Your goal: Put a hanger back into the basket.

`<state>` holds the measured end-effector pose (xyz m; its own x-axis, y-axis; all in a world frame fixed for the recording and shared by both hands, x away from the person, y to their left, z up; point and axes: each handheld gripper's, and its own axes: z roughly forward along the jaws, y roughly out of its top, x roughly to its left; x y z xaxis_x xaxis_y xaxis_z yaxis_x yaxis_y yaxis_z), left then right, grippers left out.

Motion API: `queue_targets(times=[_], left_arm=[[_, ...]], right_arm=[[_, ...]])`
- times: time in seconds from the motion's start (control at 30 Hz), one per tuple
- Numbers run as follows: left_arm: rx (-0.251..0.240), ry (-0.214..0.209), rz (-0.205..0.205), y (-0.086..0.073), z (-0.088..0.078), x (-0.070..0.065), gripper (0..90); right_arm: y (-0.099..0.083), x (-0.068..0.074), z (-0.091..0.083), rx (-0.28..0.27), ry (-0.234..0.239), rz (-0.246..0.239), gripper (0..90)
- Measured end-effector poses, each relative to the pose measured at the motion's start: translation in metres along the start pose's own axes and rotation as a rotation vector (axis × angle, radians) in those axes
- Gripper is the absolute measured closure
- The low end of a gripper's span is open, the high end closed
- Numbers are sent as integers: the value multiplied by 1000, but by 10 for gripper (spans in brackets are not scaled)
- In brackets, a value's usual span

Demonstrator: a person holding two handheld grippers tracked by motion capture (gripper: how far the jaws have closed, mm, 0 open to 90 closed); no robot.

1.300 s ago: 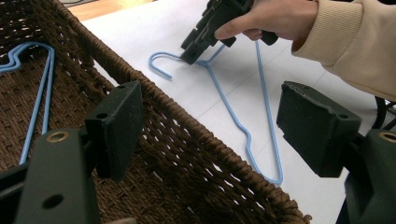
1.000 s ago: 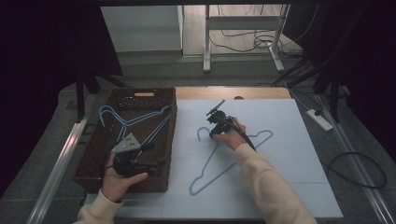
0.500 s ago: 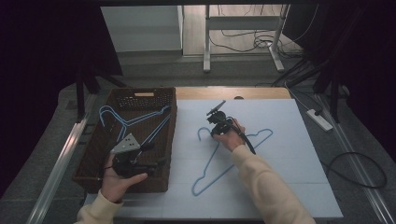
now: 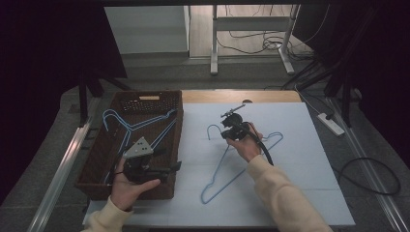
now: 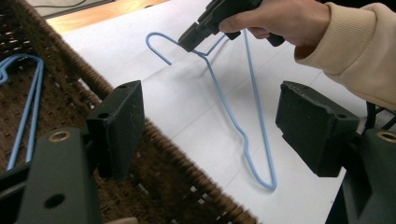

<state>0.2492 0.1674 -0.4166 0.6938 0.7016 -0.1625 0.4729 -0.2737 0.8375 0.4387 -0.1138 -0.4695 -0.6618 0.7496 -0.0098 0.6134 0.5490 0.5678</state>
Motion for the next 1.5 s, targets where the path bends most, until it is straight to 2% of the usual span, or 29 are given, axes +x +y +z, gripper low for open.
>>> queue_targets(times=[0.2,0.3,0.33,0.37,0.43,0.47,0.5,0.53,0.63,0.7,0.8,0.83,1.0,1.27,1.37,1.4,1.5], left_arm=[[38,-10,1,11,15,-15,257],[68,-17,2,18,29,-26,261],[85,-17,15,21,36,-33,263],[85,-17,15,21,36,-33,267],[134,-42,38,27,52,-47,268],[134,-42,38,27,52,-47,269],[160,-47,44,29,63,-53,273],[160,-47,44,29,63,-53,274],[209,-44,48,28,80,-59,276],[254,-43,47,27,94,-60,276],[275,-38,33,25,103,-58,278],[292,-30,24,23,112,-57,278],[311,-23,5,20,126,-54,280],[310,18,17,16,147,-59,289],[344,24,26,14,161,-60,290],[344,24,26,14,161,-60,293],[363,52,7,12,175,-55,311]], right_arm=[[-4,0,-10,-41,3,1,863],[-4,0,-12,-48,7,-1,863],[-5,0,-13,-55,6,-1,862],[-5,0,-13,-55,6,-1,862],[-6,0,-16,-67,11,-2,862],[-6,0,-16,-67,11,-2,862],[-7,0,-17,-76,11,-4,862],[-7,0,-17,-76,11,-4,862],[-8,0,-19,-84,10,-7,862],[-8,1,-20,-91,11,-8,862],[-9,1,-21,-95,12,-9,862],[-9,1,-22,-97,12,-9,862],[-10,1,-23,-103,13,-8,862],[-11,2,-25,-112,15,-10,862],[-11,2,-27,-115,16,-12,861],[-11,2,-27,-115,16,-12,861],[-12,2,-29,-123,19,-9,861]])
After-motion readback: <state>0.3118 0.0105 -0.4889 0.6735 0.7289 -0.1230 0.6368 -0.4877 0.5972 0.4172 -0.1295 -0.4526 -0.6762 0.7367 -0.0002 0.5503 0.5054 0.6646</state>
